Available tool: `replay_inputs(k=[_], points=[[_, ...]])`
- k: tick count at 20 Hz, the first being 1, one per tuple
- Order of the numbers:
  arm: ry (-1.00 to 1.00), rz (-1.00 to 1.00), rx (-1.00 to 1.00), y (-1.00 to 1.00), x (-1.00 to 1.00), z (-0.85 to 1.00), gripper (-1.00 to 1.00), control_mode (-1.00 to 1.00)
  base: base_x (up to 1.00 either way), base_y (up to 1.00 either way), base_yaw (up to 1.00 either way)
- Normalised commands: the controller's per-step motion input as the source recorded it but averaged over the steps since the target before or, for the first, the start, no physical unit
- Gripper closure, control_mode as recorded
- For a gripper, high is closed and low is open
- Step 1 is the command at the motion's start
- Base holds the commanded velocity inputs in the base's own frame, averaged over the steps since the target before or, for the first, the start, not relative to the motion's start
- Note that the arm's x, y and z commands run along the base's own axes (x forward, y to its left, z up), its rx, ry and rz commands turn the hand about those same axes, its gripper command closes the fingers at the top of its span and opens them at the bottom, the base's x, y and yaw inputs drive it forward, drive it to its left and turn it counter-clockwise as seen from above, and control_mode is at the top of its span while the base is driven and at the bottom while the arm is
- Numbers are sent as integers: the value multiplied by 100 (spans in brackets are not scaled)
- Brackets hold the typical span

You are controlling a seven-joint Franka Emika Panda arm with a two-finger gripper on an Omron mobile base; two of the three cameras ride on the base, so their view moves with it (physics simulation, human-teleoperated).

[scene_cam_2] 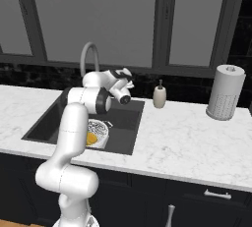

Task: Put the colander in the sink, put the mango, kiwi in the colander, and turn on the sink faucet and pour water over the colander.

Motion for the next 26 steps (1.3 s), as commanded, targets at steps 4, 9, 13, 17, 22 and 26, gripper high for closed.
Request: replay_inputs(k=[4, 9, 13, 17, 22, 26], points=[[2, 0, 8, -100, 0, -40, 100, -100, 0, 0, 0], [12, -1, 1, -94, 3, -54, 100, -100, 0, 0, 0], [16, -3, 0, -92, 3, -66, 100, -100, 0, 0, 0], [19, -5, 0, -87, 1, -72, 100, -100, 0, 0, 0], [-1, -2, 4, -45, -19, 0, 100, -100, 0, 0, 0], [-11, 0, 12, -29, -50, 95, 100, -100, 0, 0, 0]])
